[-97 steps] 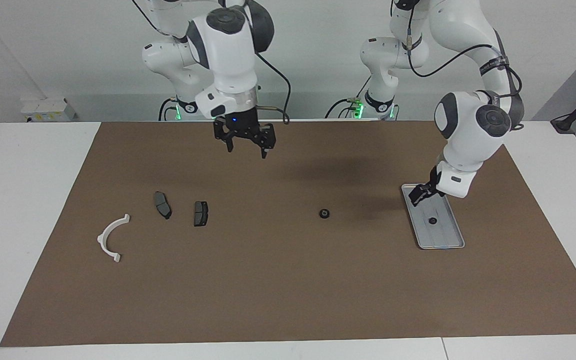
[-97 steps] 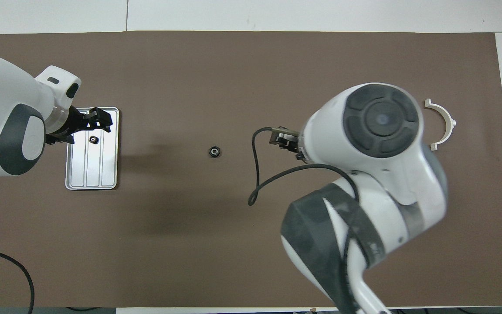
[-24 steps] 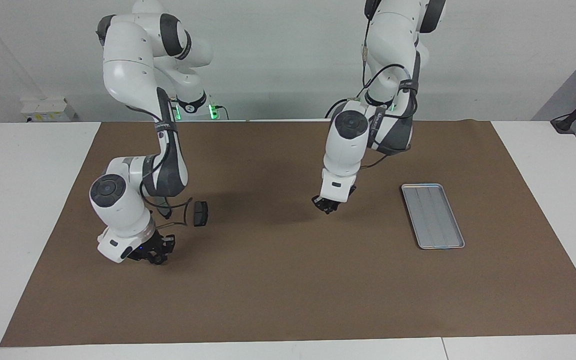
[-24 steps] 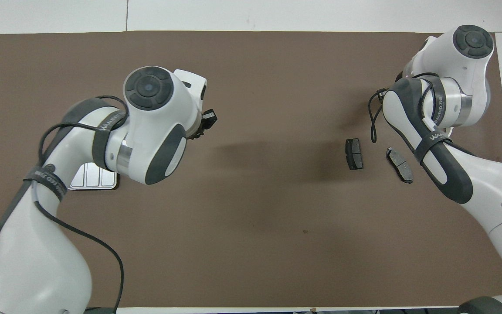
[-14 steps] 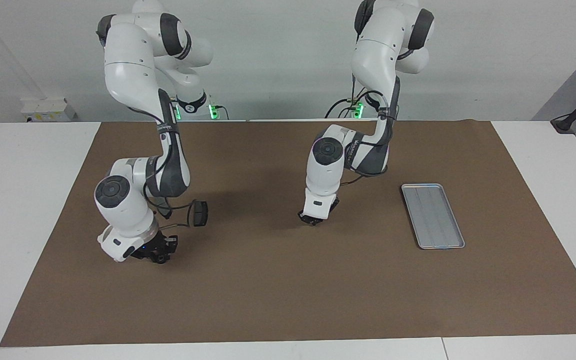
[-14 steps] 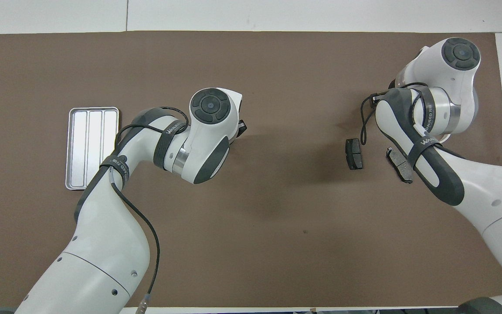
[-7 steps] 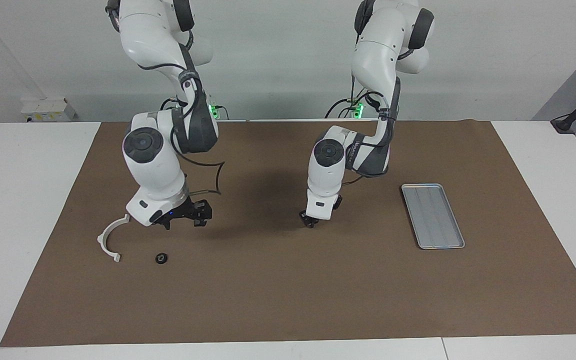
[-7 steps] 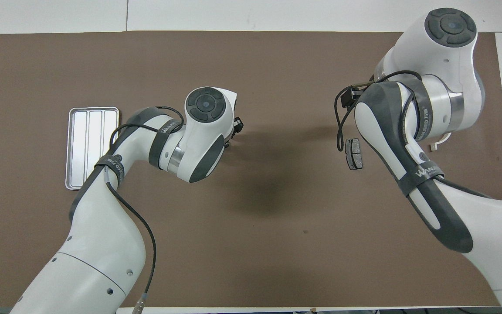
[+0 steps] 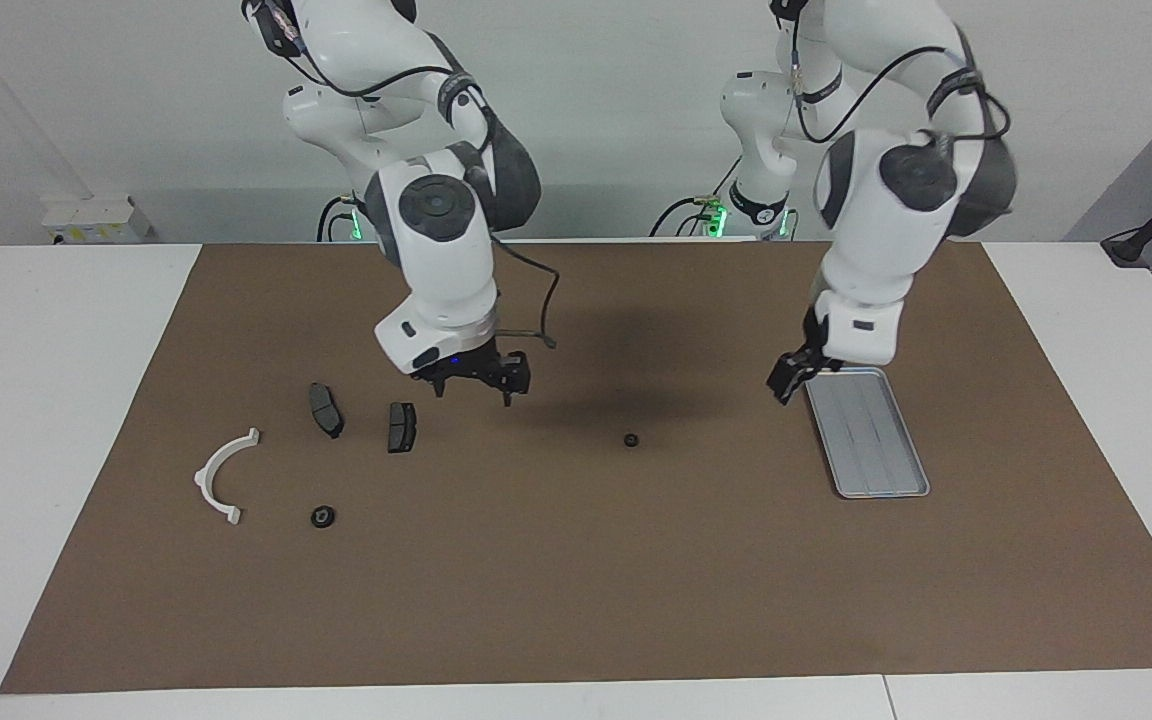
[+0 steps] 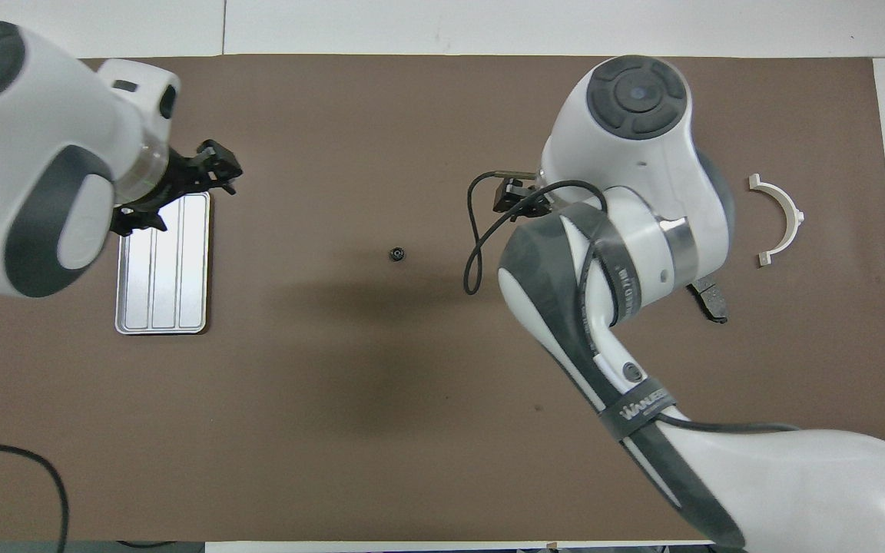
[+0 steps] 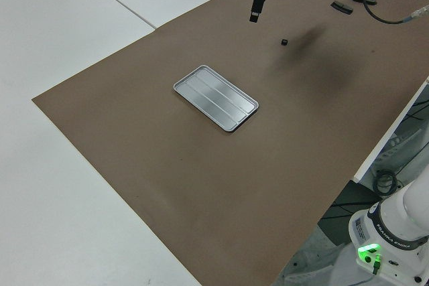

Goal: Place bearing gear from tray to pile
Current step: 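Reach the right gripper to the second gear while the left gripper retracts, then grasp the second gear with the right gripper and carry it toward the arc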

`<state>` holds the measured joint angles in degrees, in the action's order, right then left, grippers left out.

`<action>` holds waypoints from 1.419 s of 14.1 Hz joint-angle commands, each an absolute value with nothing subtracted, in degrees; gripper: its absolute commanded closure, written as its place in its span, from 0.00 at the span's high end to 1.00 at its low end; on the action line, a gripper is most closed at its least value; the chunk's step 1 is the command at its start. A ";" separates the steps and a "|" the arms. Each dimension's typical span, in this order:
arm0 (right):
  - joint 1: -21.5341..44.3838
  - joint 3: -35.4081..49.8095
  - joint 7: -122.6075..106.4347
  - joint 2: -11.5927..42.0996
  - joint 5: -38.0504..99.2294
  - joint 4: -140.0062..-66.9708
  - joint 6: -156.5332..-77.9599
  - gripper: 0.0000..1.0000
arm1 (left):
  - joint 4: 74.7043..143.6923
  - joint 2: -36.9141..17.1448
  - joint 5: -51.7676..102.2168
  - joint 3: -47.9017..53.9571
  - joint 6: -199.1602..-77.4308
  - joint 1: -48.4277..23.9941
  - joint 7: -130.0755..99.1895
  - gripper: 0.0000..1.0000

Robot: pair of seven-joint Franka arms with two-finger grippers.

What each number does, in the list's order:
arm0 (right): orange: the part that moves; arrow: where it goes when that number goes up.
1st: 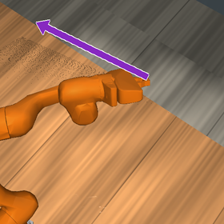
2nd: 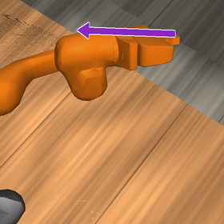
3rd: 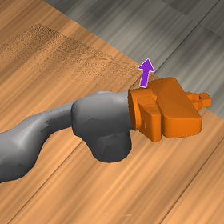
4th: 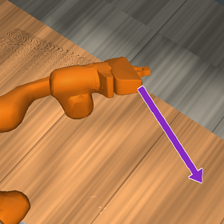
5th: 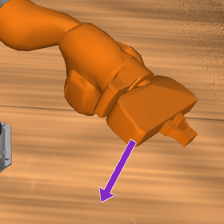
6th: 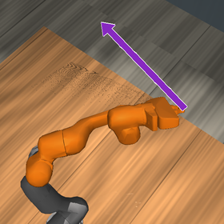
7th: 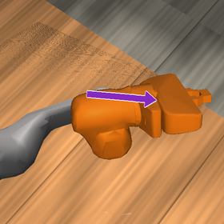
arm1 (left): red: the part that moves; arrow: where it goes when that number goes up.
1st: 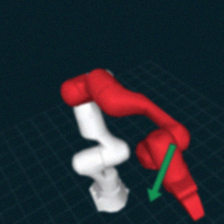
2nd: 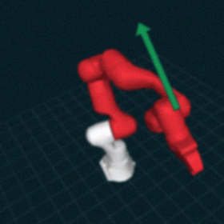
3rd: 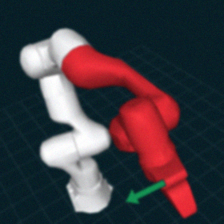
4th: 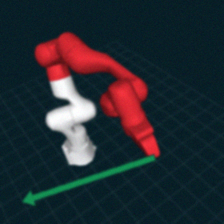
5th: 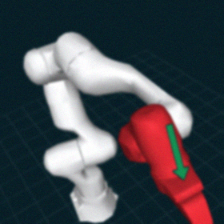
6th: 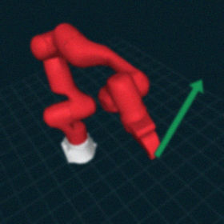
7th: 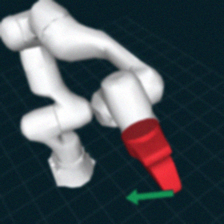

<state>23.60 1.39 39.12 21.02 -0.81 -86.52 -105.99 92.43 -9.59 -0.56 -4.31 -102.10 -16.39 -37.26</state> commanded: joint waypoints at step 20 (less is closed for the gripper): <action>38.23 0.79 69.87 44.65 -4.30 -72.86 -119.35 0.99 | 98.88 2.46 0.26 0.79 -91.14 -0.97 -11.87 1.00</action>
